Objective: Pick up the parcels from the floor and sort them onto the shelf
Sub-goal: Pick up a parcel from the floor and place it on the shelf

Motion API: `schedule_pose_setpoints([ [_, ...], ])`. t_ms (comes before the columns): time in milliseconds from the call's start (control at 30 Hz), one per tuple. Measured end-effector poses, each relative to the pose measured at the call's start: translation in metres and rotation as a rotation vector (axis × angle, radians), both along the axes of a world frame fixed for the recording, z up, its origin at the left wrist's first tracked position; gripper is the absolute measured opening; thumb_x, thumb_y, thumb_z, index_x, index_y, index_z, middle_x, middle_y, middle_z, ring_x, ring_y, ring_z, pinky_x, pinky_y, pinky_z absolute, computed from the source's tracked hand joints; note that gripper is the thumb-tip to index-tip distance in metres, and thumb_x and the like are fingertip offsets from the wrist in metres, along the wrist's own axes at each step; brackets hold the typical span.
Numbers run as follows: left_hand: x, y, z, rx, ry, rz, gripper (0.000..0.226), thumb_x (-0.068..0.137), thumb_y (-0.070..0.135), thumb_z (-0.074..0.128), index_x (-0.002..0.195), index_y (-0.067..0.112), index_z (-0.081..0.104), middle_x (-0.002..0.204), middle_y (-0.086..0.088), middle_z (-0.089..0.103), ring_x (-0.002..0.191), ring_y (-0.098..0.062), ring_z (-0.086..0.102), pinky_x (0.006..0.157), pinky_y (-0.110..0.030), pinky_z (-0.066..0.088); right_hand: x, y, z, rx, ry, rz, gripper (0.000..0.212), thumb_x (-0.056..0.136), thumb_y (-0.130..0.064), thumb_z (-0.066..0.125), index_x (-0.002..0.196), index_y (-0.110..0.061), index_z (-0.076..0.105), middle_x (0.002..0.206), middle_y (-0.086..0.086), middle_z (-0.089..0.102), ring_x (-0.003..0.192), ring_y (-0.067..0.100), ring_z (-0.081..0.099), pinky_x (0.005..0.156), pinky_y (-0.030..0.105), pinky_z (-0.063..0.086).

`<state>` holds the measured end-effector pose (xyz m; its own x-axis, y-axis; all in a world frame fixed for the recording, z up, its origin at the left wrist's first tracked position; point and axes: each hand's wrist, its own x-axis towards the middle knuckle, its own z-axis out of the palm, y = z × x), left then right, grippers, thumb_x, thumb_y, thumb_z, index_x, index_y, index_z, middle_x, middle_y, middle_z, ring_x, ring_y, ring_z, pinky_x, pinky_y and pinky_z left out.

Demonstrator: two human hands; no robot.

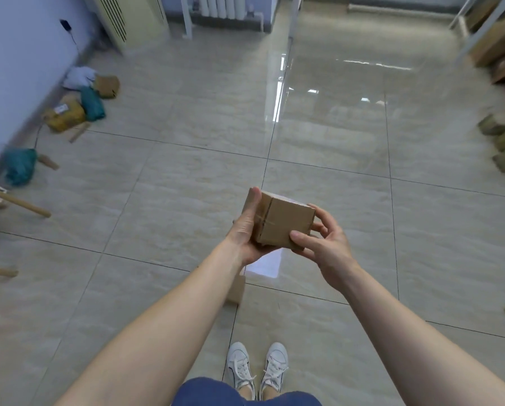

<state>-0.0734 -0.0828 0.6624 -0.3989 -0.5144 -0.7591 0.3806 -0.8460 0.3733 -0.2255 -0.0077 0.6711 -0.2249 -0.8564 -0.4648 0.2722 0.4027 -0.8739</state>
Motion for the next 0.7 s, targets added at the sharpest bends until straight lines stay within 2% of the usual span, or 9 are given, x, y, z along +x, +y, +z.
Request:
schedule_pose_setpoints([
  [100, 0.000, -0.002, 0.014, -0.051, -0.042, -0.015, 0.110, 0.052, 0.060, 0.090, 0.144, 0.018, 0.046, 0.136, -0.020, 0.061, 0.118, -0.039, 0.064, 0.086, -0.055, 0.056, -0.002, 0.003, 0.020, -0.028, -0.080, -0.005, 0.057, 0.072, -0.007, 0.082, 0.123, -0.025, 0.061, 0.116, 0.014, 0.063, 0.090, 0.014, 0.072, 0.084, 0.050, 0.059],
  [167, 0.001, -0.001, 0.028, -0.154, -0.063, -0.079, 0.092, 0.063, 0.055, 0.085, 0.141, 0.017, 0.053, 0.136, -0.018, 0.062, 0.121, -0.035, 0.063, 0.093, -0.054, 0.055, -0.001, 0.004, 0.035, -0.038, -0.158, -0.048, 0.048, 0.071, -0.025, 0.082, 0.115, -0.021, 0.061, 0.108, 0.010, 0.068, 0.095, 0.019, 0.069, 0.080, 0.050, 0.059],
  [233, 0.003, 0.000, 0.038, -0.251, -0.060, -0.143, 0.086, 0.067, 0.051, 0.083, 0.141, 0.019, 0.053, 0.138, -0.015, 0.062, 0.127, -0.034, 0.059, 0.102, -0.057, 0.048, -0.001, 0.004, 0.045, -0.046, -0.170, -0.095, 0.044, 0.072, -0.035, 0.076, 0.108, -0.018, 0.058, 0.101, 0.006, 0.070, 0.089, 0.014, 0.070, 0.075, 0.048, 0.059],
  [300, 0.004, -0.001, 0.044, -0.296, -0.062, -0.153, 0.092, 0.064, 0.047, 0.086, 0.144, 0.020, 0.049, 0.138, -0.013, 0.062, 0.128, -0.034, 0.058, 0.105, -0.061, 0.044, 0.000, 0.004, 0.053, -0.044, -0.129, -0.120, 0.035, 0.079, -0.032, 0.074, 0.105, -0.016, 0.056, 0.100, 0.005, 0.069, 0.078, 0.006, 0.071, 0.078, 0.050, 0.059],
  [367, 0.004, -0.002, 0.052, -0.313, -0.063, -0.149, 0.094, 0.063, 0.043, 0.088, 0.144, 0.018, 0.047, 0.134, -0.012, 0.065, 0.125, -0.033, 0.061, 0.106, -0.057, 0.046, 0.000, 0.004, 0.060, -0.051, -0.120, -0.129, 0.029, 0.084, -0.025, 0.073, 0.104, -0.014, 0.055, 0.099, 0.006, 0.067, 0.075, 0.004, 0.070, 0.083, 0.051, 0.058],
  [467, 0.004, -0.004, 0.073, -0.348, -0.145, -0.132, 0.062, 0.072, 0.045, 0.081, 0.124, 0.018, 0.064, 0.111, -0.006, 0.074, 0.110, -0.025, 0.066, 0.094, -0.039, 0.055, -0.004, 0.004, 0.072, -0.099, -0.133, -0.112, 0.031, 0.080, -0.020, 0.078, 0.101, -0.014, 0.056, 0.094, 0.004, 0.066, 0.074, 0.006, 0.068, 0.084, 0.050, 0.055],
  [500, 0.004, -0.005, 0.079, -0.348, -0.167, -0.123, 0.052, 0.076, 0.047, 0.077, 0.118, 0.018, 0.066, 0.106, -0.005, 0.073, 0.107, -0.025, 0.065, 0.092, -0.038, 0.054, -0.006, 0.003, 0.076, -0.118, -0.130, -0.105, 0.034, 0.075, -0.021, 0.079, 0.100, -0.015, 0.057, 0.093, 0.004, 0.066, 0.074, 0.006, 0.068, 0.082, 0.050, 0.055],
  [600, 0.005, -0.010, 0.097, -0.336, -0.255, -0.120, 0.050, 0.078, 0.056, 0.072, 0.111, 0.018, 0.066, 0.099, -0.005, 0.068, 0.101, -0.025, 0.063, 0.093, -0.041, 0.053, -0.012, 0.004, 0.086, -0.162, -0.104, -0.076, 0.034, 0.068, -0.022, 0.076, 0.097, -0.016, 0.060, 0.087, 0.000, 0.068, 0.072, 0.007, 0.067, 0.072, 0.041, 0.053],
  [700, 0.006, -0.012, 0.107, -0.303, -0.330, -0.142, 0.030, 0.079, 0.043, 0.074, 0.096, 0.021, 0.064, 0.095, -0.005, 0.064, 0.097, -0.025, 0.061, 0.097, -0.044, 0.052, -0.015, 0.005, 0.097, -0.198, -0.079, -0.047, 0.033, 0.066, -0.019, 0.075, 0.096, -0.015, 0.062, 0.082, -0.002, 0.071, 0.071, 0.008, 0.067, 0.069, 0.036, 0.051],
])
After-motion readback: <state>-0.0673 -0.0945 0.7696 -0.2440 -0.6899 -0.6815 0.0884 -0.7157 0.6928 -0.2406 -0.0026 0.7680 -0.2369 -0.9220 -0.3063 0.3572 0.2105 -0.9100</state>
